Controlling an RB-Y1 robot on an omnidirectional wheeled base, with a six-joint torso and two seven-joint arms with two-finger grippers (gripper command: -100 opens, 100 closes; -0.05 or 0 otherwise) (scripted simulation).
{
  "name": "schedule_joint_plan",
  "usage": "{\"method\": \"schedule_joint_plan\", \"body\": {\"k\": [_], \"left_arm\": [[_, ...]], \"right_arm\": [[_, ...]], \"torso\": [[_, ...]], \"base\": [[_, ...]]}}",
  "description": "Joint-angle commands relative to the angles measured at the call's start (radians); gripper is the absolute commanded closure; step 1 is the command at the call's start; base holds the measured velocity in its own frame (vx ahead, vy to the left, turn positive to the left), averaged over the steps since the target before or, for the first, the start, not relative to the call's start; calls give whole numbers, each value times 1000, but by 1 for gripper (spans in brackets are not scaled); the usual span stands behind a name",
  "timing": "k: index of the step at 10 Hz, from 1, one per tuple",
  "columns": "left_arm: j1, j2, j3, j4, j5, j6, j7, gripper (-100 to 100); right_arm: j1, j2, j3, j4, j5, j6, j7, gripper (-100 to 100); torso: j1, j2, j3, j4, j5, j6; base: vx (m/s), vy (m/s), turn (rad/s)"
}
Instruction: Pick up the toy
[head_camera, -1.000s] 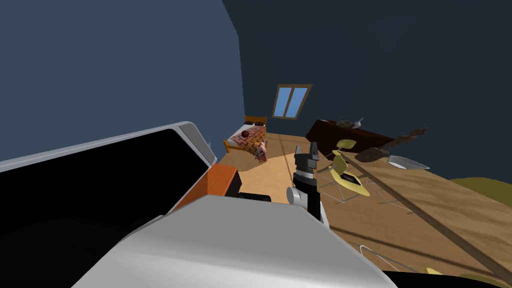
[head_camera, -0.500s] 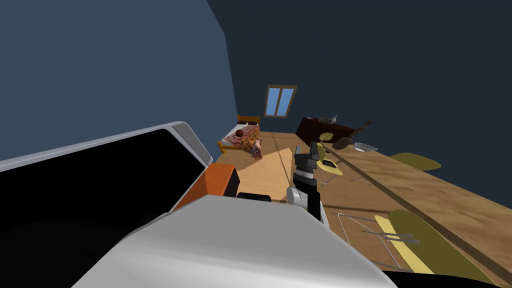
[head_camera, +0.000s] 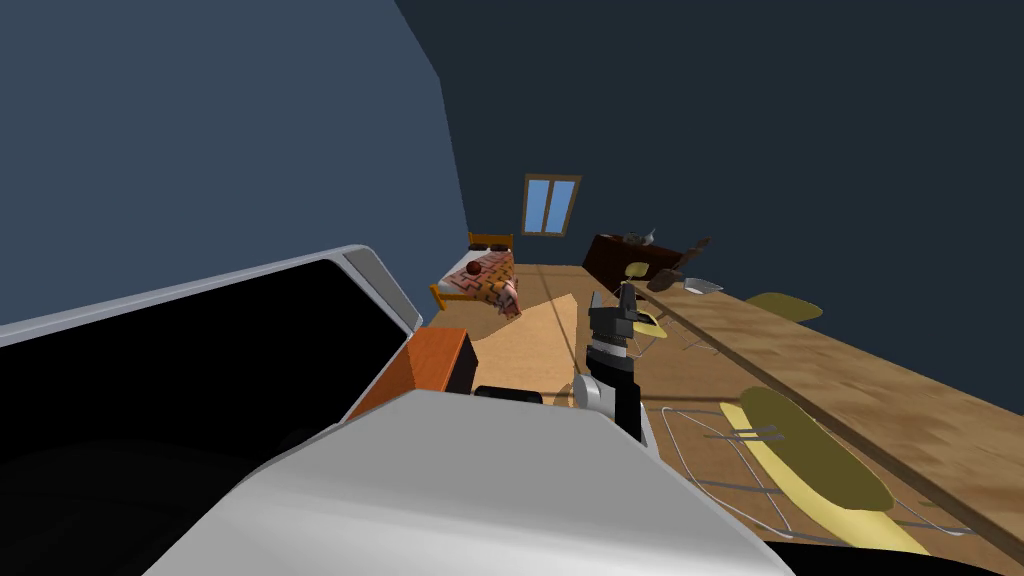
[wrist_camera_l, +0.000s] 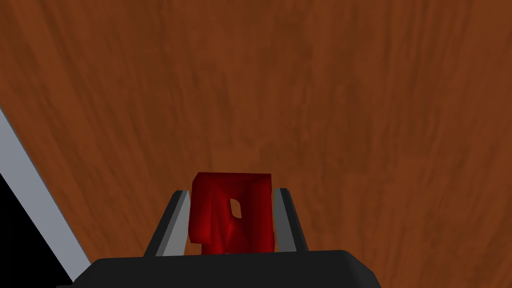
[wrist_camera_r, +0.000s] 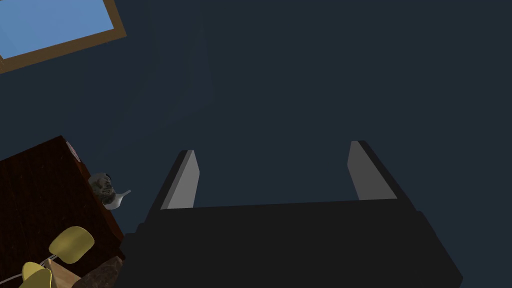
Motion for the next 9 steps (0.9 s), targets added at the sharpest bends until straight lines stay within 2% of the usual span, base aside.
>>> {"method": "schedule_joint_plan", "body": {"k": [1,3,4,5,7,9], "left_arm": [[0,0,0,0,0,0,0,100],[0,0,0,0,0,0,0,100],[0,0,0,0,0,-1,0,0],[23,9,-8,-35,11,1,-21,100],[51,23,-19,-72,34,1,-58,100],[79,37,-30,-109,56,1,-95,100]], "right_arm": [[0,0,0,0,0,0,0,0],[0,0,0,0,0,0,0,0],[0,0,0,0,0,0,0,0],[0,0,0,0,0,0,0,0],[1,0,0,0,0,0,0,0],[0,0,0,0,0,0,0,0]], "torso": [[0,0,0,0,0,0],[0,-1,0,0,0,0],[0,-1,-1,0,0,0],[0,-1,-1,0,0,0],[0,-11,-6,-2,0,-2],[-1,-11,-6,-2,0,0]], "base": [[0,0,0],[0,0,0],[0,0,0],[117,7,337],[185,6,305],[140,-23,209]]}}
